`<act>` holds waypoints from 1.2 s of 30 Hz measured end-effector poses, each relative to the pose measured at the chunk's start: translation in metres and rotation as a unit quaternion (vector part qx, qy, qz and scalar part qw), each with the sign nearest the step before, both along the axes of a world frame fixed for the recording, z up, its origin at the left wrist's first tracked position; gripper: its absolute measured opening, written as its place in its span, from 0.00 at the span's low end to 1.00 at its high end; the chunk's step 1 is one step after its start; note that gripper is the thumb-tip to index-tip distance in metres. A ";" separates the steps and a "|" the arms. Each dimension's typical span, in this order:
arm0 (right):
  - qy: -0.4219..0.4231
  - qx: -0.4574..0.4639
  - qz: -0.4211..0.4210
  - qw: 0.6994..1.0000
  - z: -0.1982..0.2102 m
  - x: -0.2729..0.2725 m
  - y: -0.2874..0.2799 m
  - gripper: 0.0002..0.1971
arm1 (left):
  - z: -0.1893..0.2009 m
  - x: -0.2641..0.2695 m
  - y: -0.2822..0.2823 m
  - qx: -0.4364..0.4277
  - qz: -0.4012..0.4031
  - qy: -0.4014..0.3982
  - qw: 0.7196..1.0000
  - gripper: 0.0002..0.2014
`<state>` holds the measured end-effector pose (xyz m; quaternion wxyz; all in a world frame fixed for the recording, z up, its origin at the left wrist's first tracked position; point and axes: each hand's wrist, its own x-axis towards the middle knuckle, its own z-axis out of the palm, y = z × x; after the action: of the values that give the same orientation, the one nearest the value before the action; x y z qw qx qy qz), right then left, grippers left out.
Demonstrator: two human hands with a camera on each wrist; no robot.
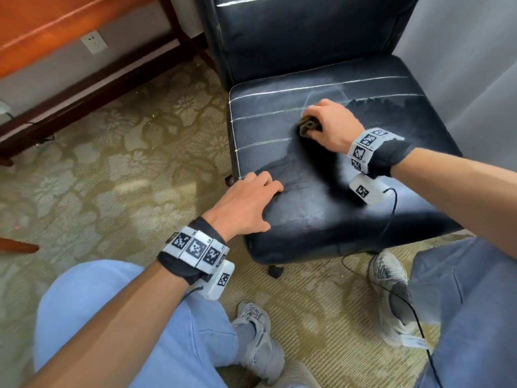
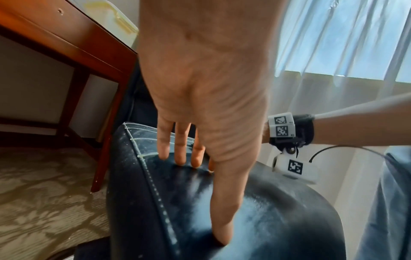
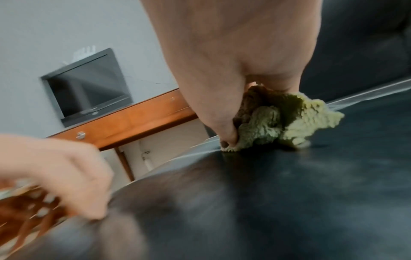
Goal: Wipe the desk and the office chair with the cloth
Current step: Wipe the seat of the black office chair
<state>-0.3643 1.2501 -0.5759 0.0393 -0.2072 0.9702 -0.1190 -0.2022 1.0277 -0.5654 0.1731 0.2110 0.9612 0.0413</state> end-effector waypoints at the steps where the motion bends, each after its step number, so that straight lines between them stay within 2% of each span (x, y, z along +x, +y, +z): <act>1: -0.003 0.001 0.002 1.000 0.001 0.004 -0.006 0.19 | 0.000 0.002 -0.001 -0.006 -0.015 0.003 1.000 0.44; 3: -0.011 0.009 0.043 0.999 0.001 0.022 -0.024 0.20 | -0.001 0.007 0.002 -0.027 -0.043 0.017 0.999 0.47; 5: -0.019 0.014 0.125 0.992 -0.003 0.047 -0.044 0.21 | -0.001 0.013 0.010 -0.052 -0.065 0.034 0.996 0.46; 8: -0.033 0.007 0.252 0.967 -0.002 0.076 -0.060 0.21 | 0.000 0.021 0.022 -0.053 -0.070 0.036 0.995 0.43; 10: -0.041 0.013 0.285 0.957 0.002 0.074 -0.058 0.23 | 0.000 0.025 0.026 -0.045 -0.071 0.025 0.996 0.42; 14: -0.018 0.018 0.188 0.982 0.006 0.028 -0.030 0.23 | 0.000 0.032 0.024 -0.023 -0.088 0.015 0.996 0.38; 17: -0.019 -0.006 0.133 0.991 0.003 0.009 -0.016 0.21 | 0.002 0.033 0.016 0.030 -0.083 -0.013 0.996 0.34; 20: -0.018 0.024 0.179 0.983 0.005 0.031 -0.030 0.23 | 0.008 0.025 0.000 0.099 0.001 -0.023 0.995 0.25; 23: -0.046 0.014 0.268 0.962 0.006 0.065 -0.048 0.23 | 0.015 0.007 -0.028 0.092 0.132 0.024 0.987 0.18; 26: -0.059 0.005 0.345 0.937 0.004 0.086 -0.058 0.21 | 0.017 -0.004 -0.053 0.031 0.211 0.020 0.977 0.22; 28: -0.064 0.014 0.345 0.936 0.005 0.085 -0.060 0.21 | 0.014 -0.008 -0.057 0.001 0.224 0.002 0.975 0.26; 33: -0.050 0.016 0.198 0.979 0.010 0.044 -0.060 0.22 | -0.002 -0.013 -0.050 -0.023 0.215 -0.057 0.975 0.34; 36: -0.057 0.020 0.149 0.987 0.012 0.031 -0.065 0.20 | -0.015 -0.015 -0.051 -0.016 0.205 -0.090 0.975 0.37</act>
<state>-0.3333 1.1855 -0.5641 0.1156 -0.3413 0.9269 -0.1044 -0.2175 0.9770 -0.5801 0.2497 0.0022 0.9651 0.0795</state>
